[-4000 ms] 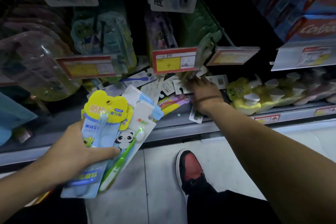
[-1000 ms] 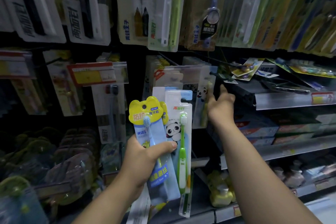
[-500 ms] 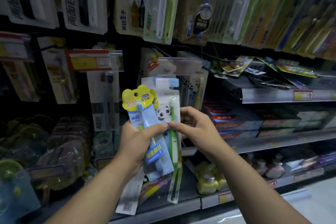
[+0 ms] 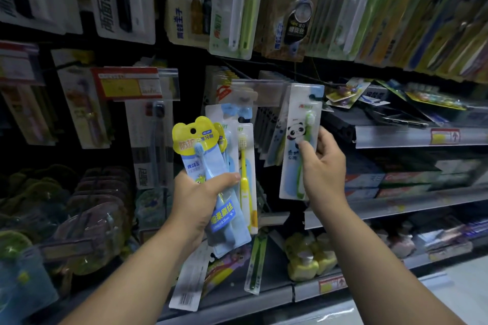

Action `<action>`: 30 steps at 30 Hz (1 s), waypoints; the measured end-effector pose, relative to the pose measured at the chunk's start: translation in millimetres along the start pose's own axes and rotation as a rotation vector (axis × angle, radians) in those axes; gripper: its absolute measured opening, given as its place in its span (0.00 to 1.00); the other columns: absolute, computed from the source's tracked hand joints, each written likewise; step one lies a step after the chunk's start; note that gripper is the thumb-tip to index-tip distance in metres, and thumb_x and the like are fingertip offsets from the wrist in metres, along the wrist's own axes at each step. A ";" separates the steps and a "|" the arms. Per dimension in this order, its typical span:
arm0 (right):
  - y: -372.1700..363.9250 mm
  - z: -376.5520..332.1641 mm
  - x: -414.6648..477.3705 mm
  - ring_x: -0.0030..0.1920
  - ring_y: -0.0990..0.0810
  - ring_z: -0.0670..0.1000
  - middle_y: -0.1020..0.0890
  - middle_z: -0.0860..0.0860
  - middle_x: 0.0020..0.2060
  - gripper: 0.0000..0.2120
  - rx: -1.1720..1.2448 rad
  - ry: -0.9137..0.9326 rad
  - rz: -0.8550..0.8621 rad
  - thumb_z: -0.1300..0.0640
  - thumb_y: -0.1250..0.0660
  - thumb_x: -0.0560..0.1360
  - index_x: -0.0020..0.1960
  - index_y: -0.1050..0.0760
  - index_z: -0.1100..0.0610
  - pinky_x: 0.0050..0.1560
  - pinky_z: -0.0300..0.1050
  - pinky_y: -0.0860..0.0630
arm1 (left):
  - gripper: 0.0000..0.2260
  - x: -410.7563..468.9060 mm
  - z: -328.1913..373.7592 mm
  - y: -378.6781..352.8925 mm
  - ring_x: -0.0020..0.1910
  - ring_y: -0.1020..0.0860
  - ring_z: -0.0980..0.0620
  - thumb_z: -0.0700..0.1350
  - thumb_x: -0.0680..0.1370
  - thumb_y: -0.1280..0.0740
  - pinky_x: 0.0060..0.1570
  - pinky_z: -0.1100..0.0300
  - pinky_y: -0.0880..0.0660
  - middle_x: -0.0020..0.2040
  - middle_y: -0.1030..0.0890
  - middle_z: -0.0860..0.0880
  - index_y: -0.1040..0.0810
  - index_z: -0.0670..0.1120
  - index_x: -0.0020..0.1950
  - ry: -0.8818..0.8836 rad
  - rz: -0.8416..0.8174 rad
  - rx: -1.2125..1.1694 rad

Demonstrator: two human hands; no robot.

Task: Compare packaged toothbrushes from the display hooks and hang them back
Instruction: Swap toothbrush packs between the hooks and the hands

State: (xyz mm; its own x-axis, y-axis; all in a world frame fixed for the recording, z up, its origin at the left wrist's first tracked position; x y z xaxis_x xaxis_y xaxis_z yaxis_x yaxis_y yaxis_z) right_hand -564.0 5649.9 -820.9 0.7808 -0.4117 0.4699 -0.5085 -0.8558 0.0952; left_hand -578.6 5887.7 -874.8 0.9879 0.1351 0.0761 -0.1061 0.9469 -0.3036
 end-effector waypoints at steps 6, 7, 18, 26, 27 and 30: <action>-7.3 -0.8 3.2 0.69 0.23 0.47 0.21 0.44 0.68 0.21 0.018 -0.020 0.123 0.55 0.39 0.83 0.77 0.30 0.49 0.70 0.57 0.25 | 0.11 -4.7 -0.5 -2.7 0.42 0.13 0.48 0.32 0.72 0.23 0.37 0.60 0.18 0.47 0.12 0.43 0.15 0.41 0.52 -0.011 -0.052 0.020; -6.5 -2.8 -0.3 0.68 0.23 0.46 0.21 0.44 0.67 0.21 0.032 -0.007 0.165 0.56 0.39 0.83 0.76 0.29 0.49 0.69 0.56 0.25 | 0.12 -5.3 0.2 -2.4 0.43 0.13 0.47 0.31 0.72 0.23 0.38 0.59 0.17 0.47 0.12 0.43 0.15 0.42 0.53 -0.013 -0.061 0.021; 3.5 13.8 -4.5 0.61 0.20 0.52 0.19 0.49 0.64 0.20 -0.017 -0.072 0.260 0.55 0.42 0.83 0.75 0.28 0.50 0.57 0.53 0.21 | 0.11 -8.4 11.9 6.1 0.38 0.13 0.49 0.31 0.72 0.23 0.35 0.60 0.19 0.44 0.12 0.45 0.15 0.44 0.49 -0.028 -0.067 -0.003; 0.1 9.5 10.6 0.69 0.28 0.43 0.26 0.46 0.72 0.23 -0.034 -0.037 0.192 0.59 0.43 0.85 0.80 0.35 0.54 0.64 0.37 0.30 | 0.12 -10.8 8.7 3.8 0.41 0.13 0.47 0.32 0.72 0.23 0.38 0.58 0.17 0.46 0.11 0.45 0.15 0.44 0.52 -0.009 -0.088 -0.007; -0.8 9.3 10.4 0.65 0.27 0.42 0.25 0.44 0.68 0.23 -0.025 -0.035 0.200 0.59 0.44 0.85 0.79 0.34 0.54 0.60 0.33 0.30 | 0.12 -10.6 8.5 4.7 0.41 0.13 0.47 0.32 0.72 0.23 0.38 0.57 0.17 0.45 0.12 0.45 0.15 0.44 0.52 -0.009 -0.086 -0.008; -4.3 13.4 7.7 0.56 0.23 0.37 0.23 0.38 0.58 0.21 -0.029 -0.051 0.222 0.59 0.43 0.84 0.77 0.31 0.53 0.53 0.28 0.28 | 0.11 -9.2 8.7 8.8 0.40 0.13 0.47 0.32 0.71 0.23 0.37 0.56 0.17 0.44 0.12 0.45 0.15 0.43 0.51 -0.014 -0.071 0.003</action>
State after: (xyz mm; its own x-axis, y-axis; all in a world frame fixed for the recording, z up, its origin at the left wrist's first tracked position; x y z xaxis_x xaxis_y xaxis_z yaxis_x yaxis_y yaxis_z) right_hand -550.9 5646.2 -829.4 0.6655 -0.6048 0.4374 -0.6795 -0.7334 0.0197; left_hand -589.6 5897.4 -869.8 0.9913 0.0717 0.1103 -0.0364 0.9552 -0.2938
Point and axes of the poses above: each hand's wrist, its own x-axis towards the middle knuckle, its own y-axis out of the back of the hand, z = x × y, the point moved 7 cm from there along x, towards the middle knuckle
